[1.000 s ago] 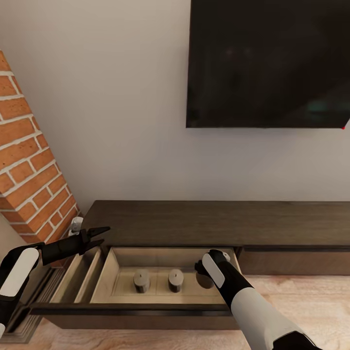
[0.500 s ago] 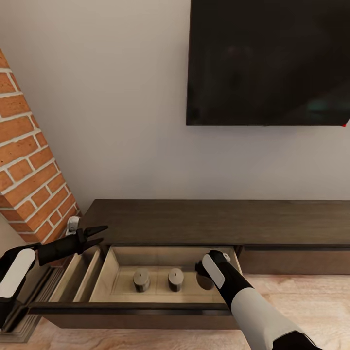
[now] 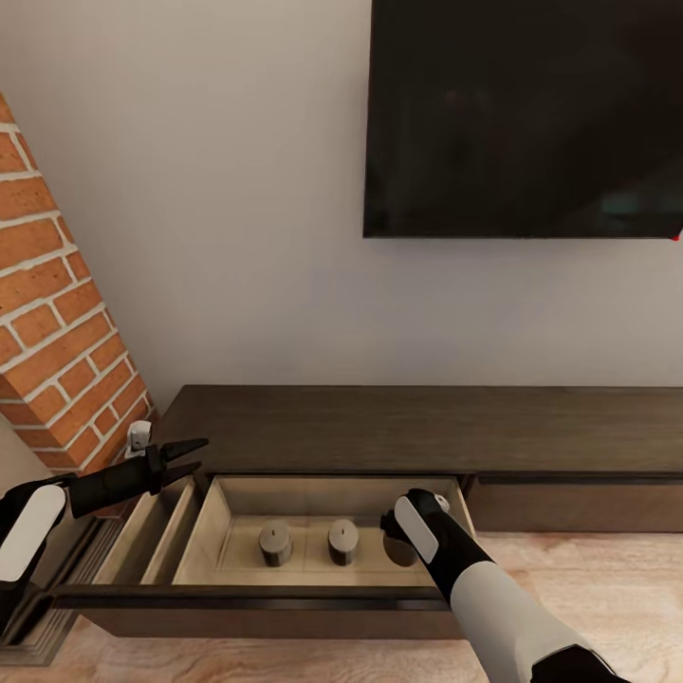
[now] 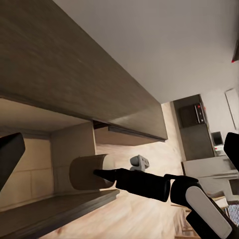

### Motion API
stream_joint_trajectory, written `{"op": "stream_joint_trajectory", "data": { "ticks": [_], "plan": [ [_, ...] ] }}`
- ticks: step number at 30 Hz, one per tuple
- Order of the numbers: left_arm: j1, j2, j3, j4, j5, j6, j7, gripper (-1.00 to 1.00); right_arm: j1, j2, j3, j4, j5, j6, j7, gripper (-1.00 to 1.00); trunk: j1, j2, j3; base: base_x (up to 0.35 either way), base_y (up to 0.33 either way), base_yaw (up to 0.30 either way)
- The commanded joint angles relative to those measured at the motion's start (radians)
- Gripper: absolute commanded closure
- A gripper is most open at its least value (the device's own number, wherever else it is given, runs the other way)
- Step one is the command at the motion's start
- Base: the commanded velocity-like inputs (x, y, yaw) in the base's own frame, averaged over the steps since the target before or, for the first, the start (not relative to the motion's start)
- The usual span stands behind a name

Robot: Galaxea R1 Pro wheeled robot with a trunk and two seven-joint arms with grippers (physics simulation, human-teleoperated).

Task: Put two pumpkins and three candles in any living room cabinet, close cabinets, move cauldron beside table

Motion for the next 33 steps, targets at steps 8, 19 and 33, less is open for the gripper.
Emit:
{"op": "stream_joint_trajectory", "data": {
  "ticks": [8,19,33],
  "plan": [
    [0.001,0.000,0.000,0.000,0.000,0.000,-0.003,-1.00,0.000,0.000,0.000,0.000,0.000,0.000,0.000,1.00,0.000,0.000,0.000,0.003,0.000,0.000],
    [0.001,0.000,0.000,0.000,0.000,0.000,-0.003,-1.00,0.000,0.000,0.001,0.000,0.000,-0.004,0.000,1.00,0.000,0.000,0.000,0.128,0.000,0.000],
    [0.005,0.000,0.000,0.000,0.000,0.000,-0.003,-1.00,0.000,0.000,0.001,0.000,0.001,-0.005,0.000,1.00,0.042,-0.077,-0.034,0.002,0.000,0.000]
  ]
}}
